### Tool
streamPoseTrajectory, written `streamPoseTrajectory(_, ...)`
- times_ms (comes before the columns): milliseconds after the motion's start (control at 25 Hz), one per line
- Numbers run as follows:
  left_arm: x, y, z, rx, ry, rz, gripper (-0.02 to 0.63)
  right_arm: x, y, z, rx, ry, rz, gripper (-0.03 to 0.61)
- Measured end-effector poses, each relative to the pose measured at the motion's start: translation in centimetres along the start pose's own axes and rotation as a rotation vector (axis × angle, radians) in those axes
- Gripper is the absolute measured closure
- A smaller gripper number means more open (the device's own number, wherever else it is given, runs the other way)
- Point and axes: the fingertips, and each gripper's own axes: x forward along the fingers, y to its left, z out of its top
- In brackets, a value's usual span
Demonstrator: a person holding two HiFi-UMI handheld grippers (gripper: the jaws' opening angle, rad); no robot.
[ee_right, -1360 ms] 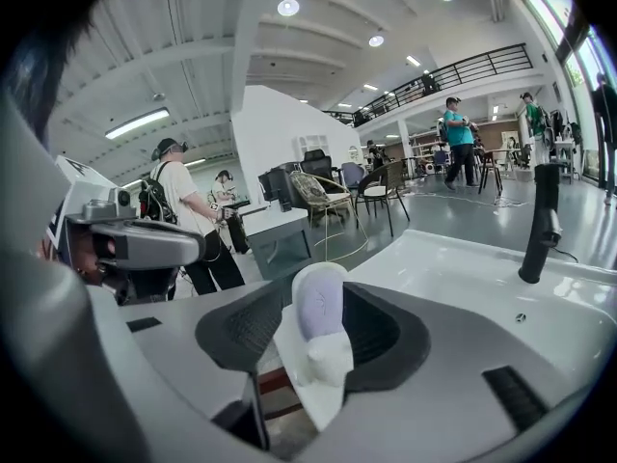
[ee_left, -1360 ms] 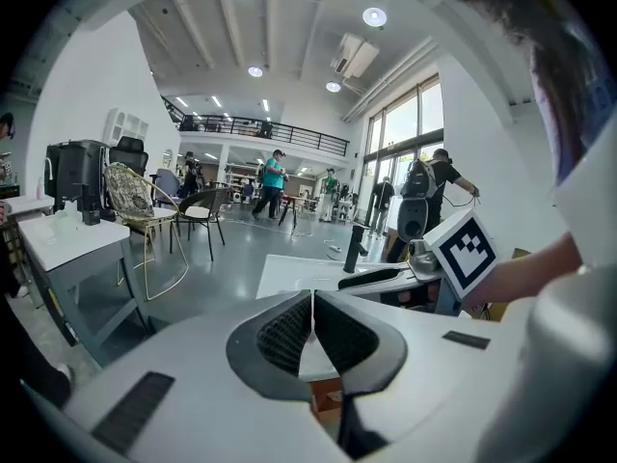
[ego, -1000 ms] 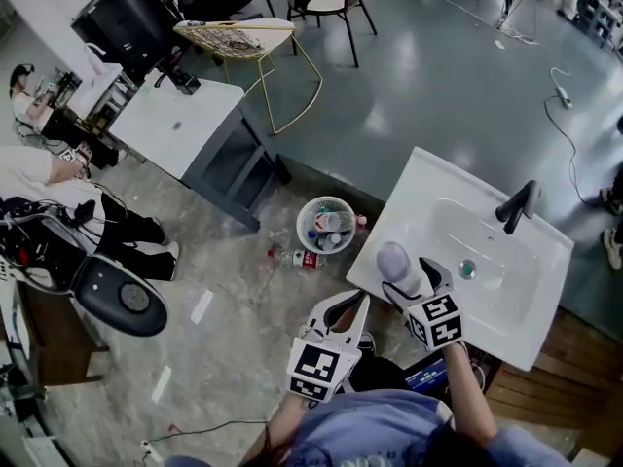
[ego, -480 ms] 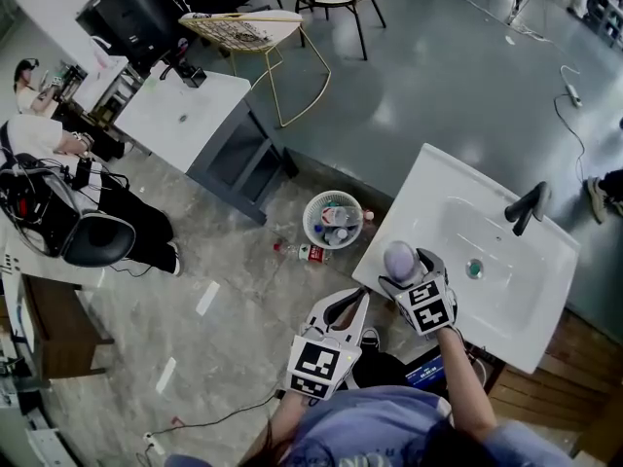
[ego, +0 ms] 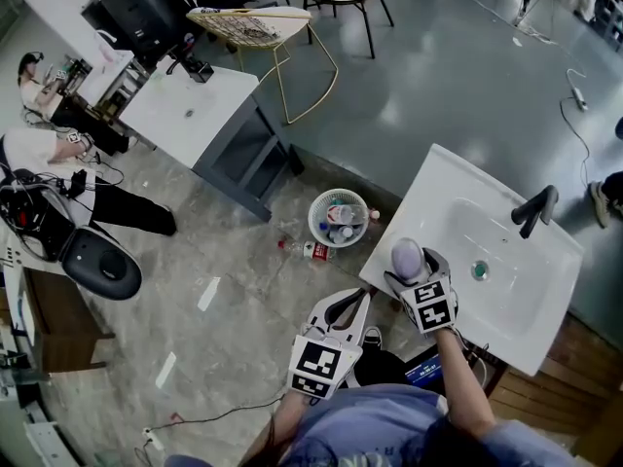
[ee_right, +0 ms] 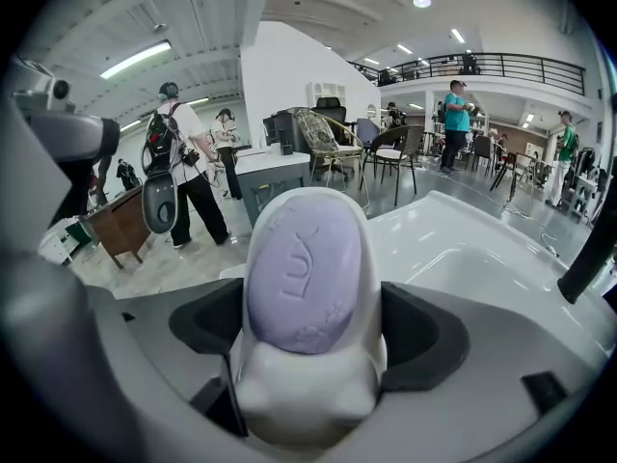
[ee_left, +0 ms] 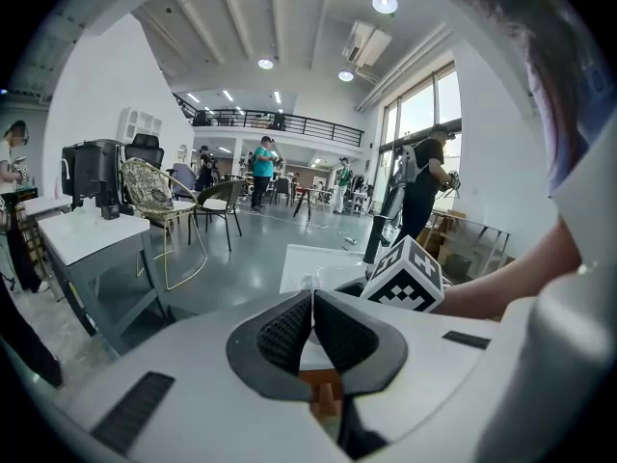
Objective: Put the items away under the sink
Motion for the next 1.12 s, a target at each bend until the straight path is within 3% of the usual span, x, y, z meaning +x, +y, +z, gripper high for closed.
streamPoseTrajectory(560, -2.2, 1.1, -0.9, -0.009, 0.005, 0.029, 0.595, -1.6, 1.0, -0.4, -0.013, -0.01, -0.006, 0.16)
streamPoseTrajectory(1120, -5.5, 0.3, -1.5, 0.017, -0.015, -0.005, 0.595, -5.6, 2.4, 2.2, -0.071, -0.054, -0.057, 0.16)
